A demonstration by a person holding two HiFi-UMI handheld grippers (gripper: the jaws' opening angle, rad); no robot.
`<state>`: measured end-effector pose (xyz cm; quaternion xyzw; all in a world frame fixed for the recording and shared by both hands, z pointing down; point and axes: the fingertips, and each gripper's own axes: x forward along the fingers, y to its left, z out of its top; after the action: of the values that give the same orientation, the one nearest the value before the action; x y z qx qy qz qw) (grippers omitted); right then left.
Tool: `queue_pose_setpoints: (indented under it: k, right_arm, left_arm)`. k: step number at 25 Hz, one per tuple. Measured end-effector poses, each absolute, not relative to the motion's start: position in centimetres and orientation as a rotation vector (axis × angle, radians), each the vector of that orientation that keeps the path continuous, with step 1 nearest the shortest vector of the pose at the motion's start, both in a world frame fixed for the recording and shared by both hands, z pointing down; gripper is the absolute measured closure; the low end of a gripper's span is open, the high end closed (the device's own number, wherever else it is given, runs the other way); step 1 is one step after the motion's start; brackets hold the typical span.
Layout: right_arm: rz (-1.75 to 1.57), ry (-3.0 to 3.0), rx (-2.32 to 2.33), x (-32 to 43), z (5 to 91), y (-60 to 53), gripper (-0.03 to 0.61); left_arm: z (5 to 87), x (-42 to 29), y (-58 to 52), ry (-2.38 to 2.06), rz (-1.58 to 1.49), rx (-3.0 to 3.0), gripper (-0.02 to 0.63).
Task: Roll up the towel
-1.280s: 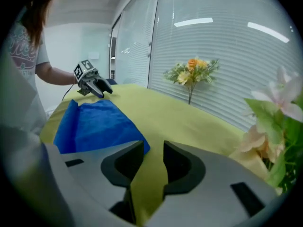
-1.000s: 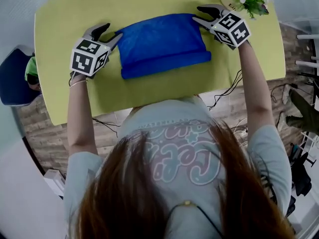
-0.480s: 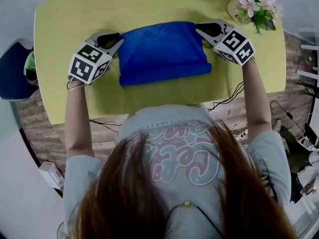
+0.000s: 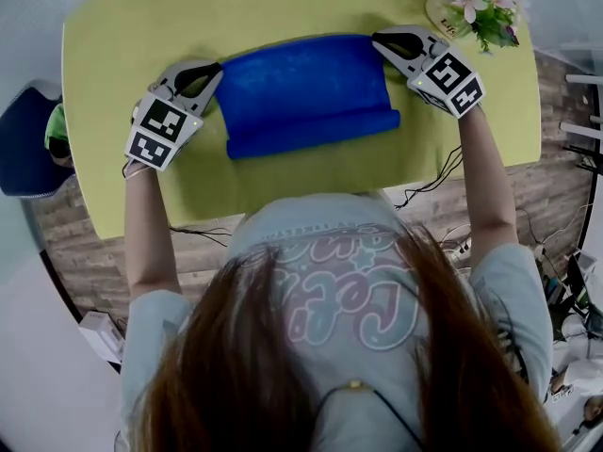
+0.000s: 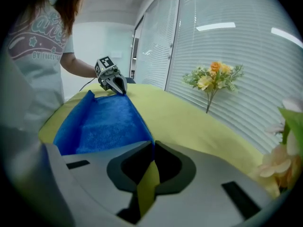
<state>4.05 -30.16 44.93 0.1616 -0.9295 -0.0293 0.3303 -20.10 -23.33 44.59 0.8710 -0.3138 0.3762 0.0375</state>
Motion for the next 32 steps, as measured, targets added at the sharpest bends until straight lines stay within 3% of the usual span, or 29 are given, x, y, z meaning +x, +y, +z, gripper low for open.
queue_pose_setpoints:
  k: [22, 32]
  right_arm:
    - [-0.343, -2.321, 0.272, 4.8, 45.2, -26.4, 0.552]
    - [-0.227, -2.287, 0.238, 5.5, 46.2, -26.4, 0.529]
  left_arm:
    - [44.2, -18.9, -18.2, -0.785, 1.385, 2.895, 0.586]
    - [45.3, -19.1, -17.1, -0.621, 1.486, 2.835, 0.586]
